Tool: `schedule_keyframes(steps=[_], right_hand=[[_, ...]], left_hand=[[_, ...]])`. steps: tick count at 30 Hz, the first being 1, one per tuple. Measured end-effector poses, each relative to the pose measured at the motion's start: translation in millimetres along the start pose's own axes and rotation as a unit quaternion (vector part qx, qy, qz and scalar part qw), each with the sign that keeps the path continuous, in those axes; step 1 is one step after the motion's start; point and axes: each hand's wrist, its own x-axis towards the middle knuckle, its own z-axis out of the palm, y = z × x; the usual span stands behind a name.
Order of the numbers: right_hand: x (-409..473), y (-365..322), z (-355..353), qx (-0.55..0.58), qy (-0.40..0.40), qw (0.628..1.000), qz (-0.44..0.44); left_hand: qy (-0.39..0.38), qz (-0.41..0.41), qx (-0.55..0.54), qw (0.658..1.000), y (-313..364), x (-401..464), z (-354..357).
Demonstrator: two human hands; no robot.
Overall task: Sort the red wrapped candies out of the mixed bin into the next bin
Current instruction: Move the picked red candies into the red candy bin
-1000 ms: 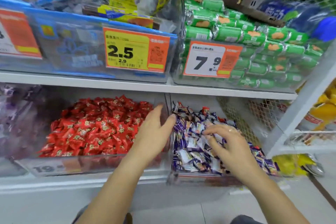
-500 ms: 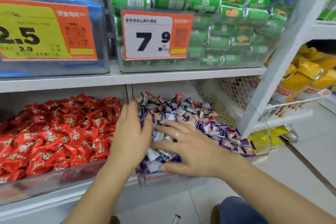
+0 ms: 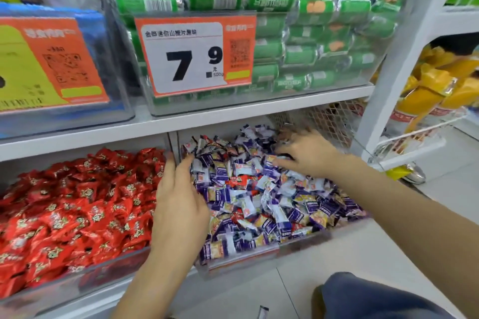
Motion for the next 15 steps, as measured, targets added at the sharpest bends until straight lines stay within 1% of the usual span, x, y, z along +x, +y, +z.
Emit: schedule_keyframes(steps=[2,3,4,6,7,8,9,10,11,13,15], right_hand=[[-6.6,13.7,0.9,0.01,-0.018,0.999,0.03],[-12.0,13.3,-2.6,0.027,-0.006,0.999,0.031],[-17.7,7.6,-7.6,0.049,0.026,0.998,0.016],[-30.4,-20.5,-19.3,0.073,0.118,0.988,-0.069],[-36.5,-40.9,-23.7,0.082,0.154,0.976,-0.13],[-39.6,-63.1,-26.0,0.089,0.173,0.961,-0.195],[-38.9,-84.3,-26.1,0.103,0.171,0.946,-0.254],[-34.0,-103.3,-25.3,0.129,0.151,0.934,-0.296],[-28.1,-119.5,-27.0,0.162,0.122,0.926,-0.32],[-16.7,-136.5,-30.1,0.215,0.073,0.917,-0.329],[-11.1,-137.4,-29.5,0.186,0.006,0.93,-0.317]], left_hand=[[-0.001,0.002,-0.001,1.0,0.0,-0.5,-0.8],[-0.003,0.001,-0.004,1.0,-0.2,-0.5,-0.7],[-0.003,-0.001,-0.009,1.0,-0.9,-0.1,-0.5],[0.002,-0.002,-0.021,1.0,-3.2,0.9,0.7],[0.006,0.0,-0.025,1.0,-4.6,1.6,1.6],[0.009,0.002,-0.027,1.0,-6.8,2.1,2.6],[0.01,0.003,-0.027,1.0,-8.2,2.1,2.9],[0.011,0.002,-0.028,1.0,-9.3,2.0,2.9],[0.011,0.002,-0.03,1.0,-9.7,1.8,2.7],[0.009,0.003,-0.031,0.999,-9.7,1.6,2.6],[0.012,0.004,-0.034,0.999,-10.4,1.6,3.9]])
